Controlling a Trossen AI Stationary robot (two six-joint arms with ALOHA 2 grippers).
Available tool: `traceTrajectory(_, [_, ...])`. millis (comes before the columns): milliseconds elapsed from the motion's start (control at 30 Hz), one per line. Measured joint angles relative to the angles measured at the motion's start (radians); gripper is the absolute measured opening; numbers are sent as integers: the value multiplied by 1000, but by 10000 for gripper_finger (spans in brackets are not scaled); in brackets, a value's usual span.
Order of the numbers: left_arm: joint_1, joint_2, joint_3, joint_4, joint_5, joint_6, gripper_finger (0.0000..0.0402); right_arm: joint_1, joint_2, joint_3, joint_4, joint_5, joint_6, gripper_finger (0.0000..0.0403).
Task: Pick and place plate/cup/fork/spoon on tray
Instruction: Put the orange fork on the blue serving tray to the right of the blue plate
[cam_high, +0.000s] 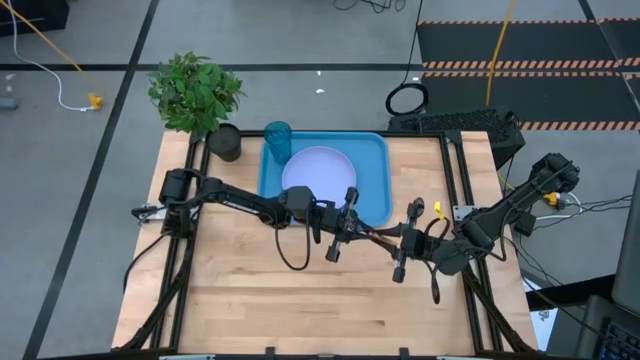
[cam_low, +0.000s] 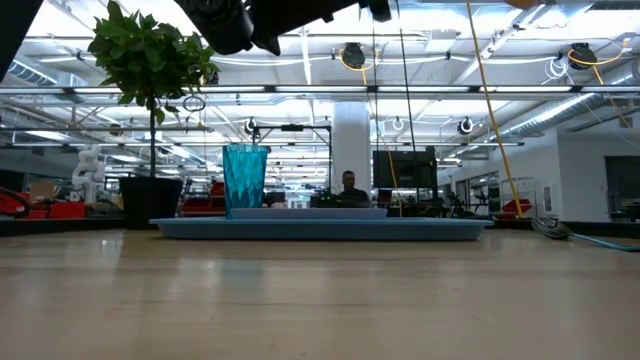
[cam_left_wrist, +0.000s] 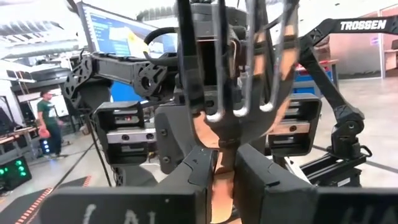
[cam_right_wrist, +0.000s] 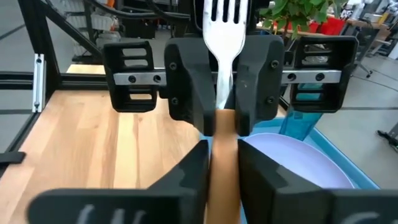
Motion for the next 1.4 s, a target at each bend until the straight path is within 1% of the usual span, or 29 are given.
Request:
traceTrajectory(67, [3, 0, 0, -5, 1, 0, 39, 0, 0, 0, -2, 5, -7, 41])
traceTrajectory(167, [2, 0, 0, -15, -18, -5, 49, -1, 0, 0, -4, -1, -21, 38])
traceTrajectory(267, [1, 0, 0, -22, -32, -19, 71, -1, 0, 0, 4, -2, -39, 38])
traceTrajectory(400, [0, -9, 0, -49, -41, -33, 110, -2, 0, 0, 1, 47, -39, 50])
traceTrajectory(500, [2, -42, 1, -138, -57, -38, 140, -2, 0, 0, 5, 69, -42, 49])
traceTrajectory(567, [5, -78, 2, -237, -83, -38, 155, -2, -2, -1, 8, 71, -58, 41])
traceTrajectory(667, [10, -147, 2, -396, -112, -41, 167, -3, -3, -2, 32, 77, -85, 39])
traceTrajectory(733, [11, -199, 1, -525, -135, -43, 168, -4, -8, -1, 48, 83, -100, 40])
traceTrajectory(867, [10, -307, -2, -791, -196, -46, 159, -24, -16, 1, 86, 88, -99, 57])
traceTrajectory(967, [5, -403, -1, -957, -275, -134, 144, -39, -13, 1, 107, 74, -100, 59])
traceTrajectory(1000, [5, -429, -1, -1004, -283, -165, 138, -46, -14, 1, 111, 73, -94, 57])
traceTrajectory(1067, [-3, -472, -1, -1078, -297, -184, 125, -68, -13, 1, 104, 74, -64, 49])
traceTrajectory(1200, [-53, -526, -1, -1178, -386, -163, 102, -142, 10, -26, 104, 84, 21, 40])
traceTrajectory(1300, [-87, -536, -2, -1232, -459, -159, 91, -215, 46, -71, 111, 46, 86, 46])
traceTrajectory(1400, [-107, -538, -2, -1249, -512, -159, 87, -293, 88, -133, 202, 42, 147, 52])
